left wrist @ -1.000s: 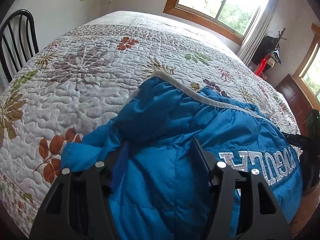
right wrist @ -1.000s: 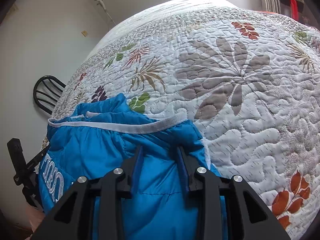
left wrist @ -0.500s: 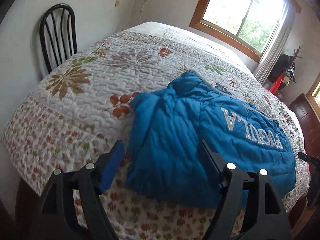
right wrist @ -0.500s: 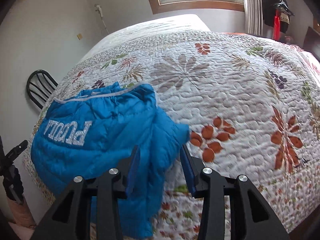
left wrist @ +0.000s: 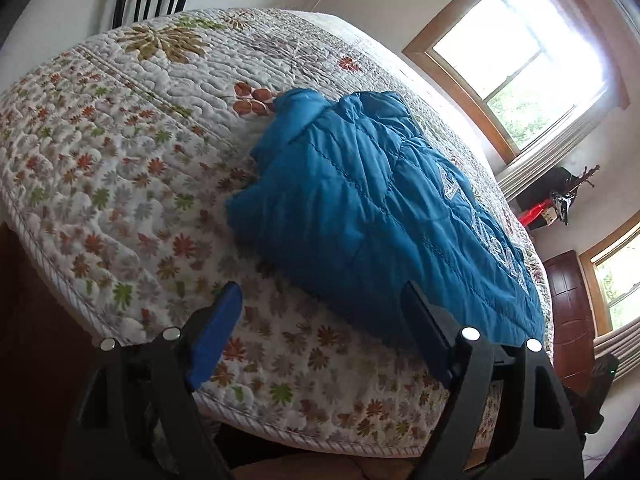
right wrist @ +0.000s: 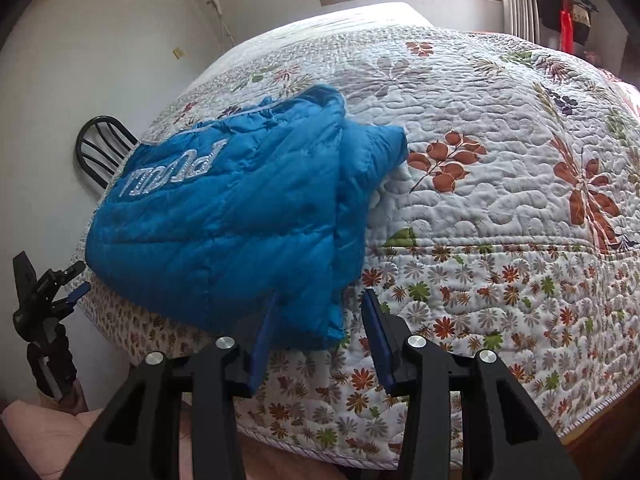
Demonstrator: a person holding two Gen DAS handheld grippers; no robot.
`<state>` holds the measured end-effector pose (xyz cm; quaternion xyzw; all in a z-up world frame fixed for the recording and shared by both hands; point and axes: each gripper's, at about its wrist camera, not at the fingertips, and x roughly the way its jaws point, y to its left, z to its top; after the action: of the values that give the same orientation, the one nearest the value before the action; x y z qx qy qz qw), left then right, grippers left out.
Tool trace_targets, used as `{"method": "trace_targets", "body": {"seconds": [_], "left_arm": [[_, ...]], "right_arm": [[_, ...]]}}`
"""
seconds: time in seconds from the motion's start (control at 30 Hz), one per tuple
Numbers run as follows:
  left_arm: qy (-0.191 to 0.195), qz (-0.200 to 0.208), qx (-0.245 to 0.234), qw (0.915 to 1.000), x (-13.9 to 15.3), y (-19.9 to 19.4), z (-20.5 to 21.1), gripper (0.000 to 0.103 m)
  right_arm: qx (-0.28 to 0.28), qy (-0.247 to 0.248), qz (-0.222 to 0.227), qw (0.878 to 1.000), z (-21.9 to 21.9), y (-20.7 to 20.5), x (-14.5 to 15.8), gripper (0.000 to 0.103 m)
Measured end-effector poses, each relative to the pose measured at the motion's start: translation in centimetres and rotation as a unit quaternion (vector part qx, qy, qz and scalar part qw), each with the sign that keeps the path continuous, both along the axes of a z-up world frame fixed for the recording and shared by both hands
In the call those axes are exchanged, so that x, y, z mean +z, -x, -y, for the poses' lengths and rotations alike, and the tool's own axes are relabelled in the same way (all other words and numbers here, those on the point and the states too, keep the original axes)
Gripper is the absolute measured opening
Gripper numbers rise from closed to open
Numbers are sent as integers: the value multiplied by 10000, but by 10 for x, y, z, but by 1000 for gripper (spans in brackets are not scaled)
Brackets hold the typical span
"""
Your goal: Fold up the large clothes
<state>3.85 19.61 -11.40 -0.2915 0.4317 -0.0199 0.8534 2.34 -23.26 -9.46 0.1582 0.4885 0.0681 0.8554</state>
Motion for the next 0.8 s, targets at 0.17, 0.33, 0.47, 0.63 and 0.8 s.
{"method": "trace_targets", "body": {"seconds": [0.17, 0.33, 0.47, 0.63, 0.8], "left_arm": [[306, 18, -33, 9995, -7, -19, 6, 81], [422, -33, 76, 9991, -14, -41, 2, 81], [494, -9, 229, 9985, -16, -49, -3, 69], [847, 83, 435, 9954, -15, -38, -5, 36], [566, 257, 453, 9970, -4, -31, 4, 31]], "right_arm": [[32, -35, -138, 9999, 3, -7, -12, 49], [61, 9, -190, 9998, 4, -8, -18, 49], [112, 104, -243, 9996, 1, -12, -21, 50], [138, 153, -300, 9993, -2, -17, -22, 52], [176, 224, -335, 9990, -4, -18, -23, 53]]}}
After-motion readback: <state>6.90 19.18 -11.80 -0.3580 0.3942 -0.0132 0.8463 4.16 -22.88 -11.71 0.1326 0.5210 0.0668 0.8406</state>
